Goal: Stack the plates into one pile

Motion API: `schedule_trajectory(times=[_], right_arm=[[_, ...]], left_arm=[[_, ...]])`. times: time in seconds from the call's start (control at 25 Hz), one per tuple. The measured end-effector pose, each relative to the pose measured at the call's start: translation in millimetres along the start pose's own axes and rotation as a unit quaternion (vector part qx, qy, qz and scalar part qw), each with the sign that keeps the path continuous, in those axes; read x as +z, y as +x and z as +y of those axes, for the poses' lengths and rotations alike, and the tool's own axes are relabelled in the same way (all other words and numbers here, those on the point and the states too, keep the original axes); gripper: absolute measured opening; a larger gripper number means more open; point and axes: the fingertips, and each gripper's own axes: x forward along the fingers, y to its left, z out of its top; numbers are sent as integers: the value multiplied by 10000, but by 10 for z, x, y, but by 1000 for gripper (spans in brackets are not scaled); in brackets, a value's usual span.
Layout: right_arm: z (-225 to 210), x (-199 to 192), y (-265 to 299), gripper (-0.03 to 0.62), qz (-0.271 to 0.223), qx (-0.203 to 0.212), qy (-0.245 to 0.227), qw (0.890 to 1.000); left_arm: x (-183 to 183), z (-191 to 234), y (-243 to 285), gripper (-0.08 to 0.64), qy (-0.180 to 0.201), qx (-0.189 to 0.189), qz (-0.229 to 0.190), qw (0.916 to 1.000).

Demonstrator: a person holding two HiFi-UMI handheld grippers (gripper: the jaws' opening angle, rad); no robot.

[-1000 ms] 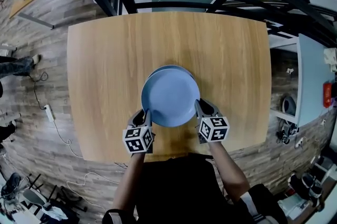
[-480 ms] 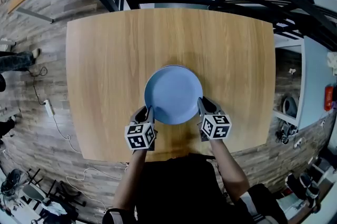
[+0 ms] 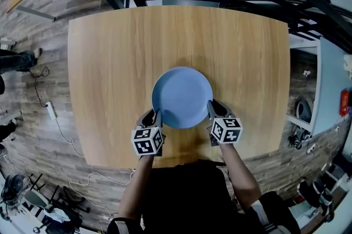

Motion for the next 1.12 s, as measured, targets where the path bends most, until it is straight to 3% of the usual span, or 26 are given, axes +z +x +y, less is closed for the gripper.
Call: schedule_trajectory(times=[0.68,0.84,1.12], right_arm=[[-22,-28,60,81,8,-84,-226,9997],[-34,-12,53,115,-34,-155,-271,9995],[-21,85,-36,118,-229,-158,-324,9991]], left_arm=[[-29,-7,38,94,153,123,-44,9998],[8,30,20,97,187,239,-121,9995],[82,46,-81,98,189,255,-296,9991]])
